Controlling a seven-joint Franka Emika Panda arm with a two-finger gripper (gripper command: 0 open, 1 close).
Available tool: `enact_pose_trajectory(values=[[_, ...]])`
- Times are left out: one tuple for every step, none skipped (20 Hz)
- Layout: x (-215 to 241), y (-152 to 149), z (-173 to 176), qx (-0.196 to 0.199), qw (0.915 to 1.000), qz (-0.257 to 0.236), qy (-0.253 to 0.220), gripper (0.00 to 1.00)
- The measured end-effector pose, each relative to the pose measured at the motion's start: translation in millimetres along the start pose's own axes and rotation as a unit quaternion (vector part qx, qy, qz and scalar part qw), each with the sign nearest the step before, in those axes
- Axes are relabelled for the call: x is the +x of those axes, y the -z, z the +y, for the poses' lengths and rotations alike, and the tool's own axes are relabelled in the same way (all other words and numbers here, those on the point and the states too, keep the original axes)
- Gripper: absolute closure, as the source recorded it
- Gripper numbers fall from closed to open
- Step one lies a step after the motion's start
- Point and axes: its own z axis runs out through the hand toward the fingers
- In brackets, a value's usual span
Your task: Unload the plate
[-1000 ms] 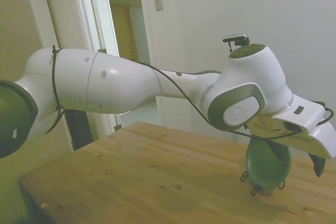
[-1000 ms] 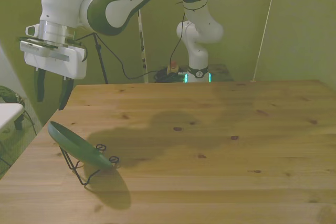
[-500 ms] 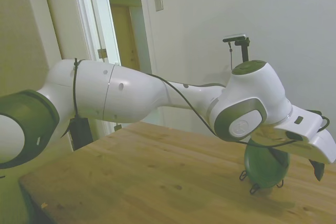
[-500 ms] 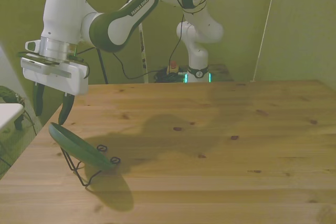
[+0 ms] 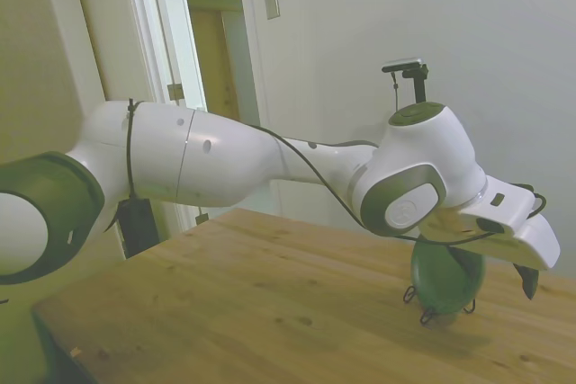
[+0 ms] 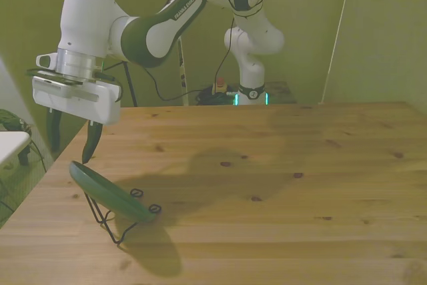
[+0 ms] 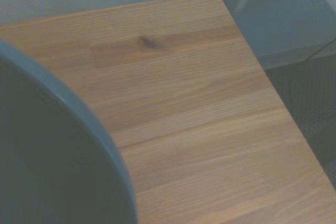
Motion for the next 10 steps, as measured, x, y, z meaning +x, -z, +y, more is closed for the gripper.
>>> enact_pose_trajectory(values=[[-2, 3, 3, -0.003, 1.0000, -0.001, 0.002, 0.00], [-3, 6, 6, -0.004, 1.0000, -0.002, 0.004, 0.00], [-4, 10, 8, -0.004, 1.0000, -0.003, 0.004, 0.00], [-4, 13, 9, -0.003, 1.0000, -0.003, 0.003, 0.00], [-4, 15, 9, -0.002, 1.0000, -0.002, 0.003, 0.00], [-4, 16, 8, -0.001, 1.0000, -0.002, 0.003, 0.00], [-4, 16, 5, 0.001, 1.0000, -0.001, 0.003, 0.00], [-4, 16, 2, 0.003, 1.0000, -0.002, 0.004, 0.00], [-4, 17, -3, 0.006, 1.0000, -0.001, 0.004, 0.00], [-4, 17, -9, 0.008, 1.0000, -0.002, 0.004, 0.00]])
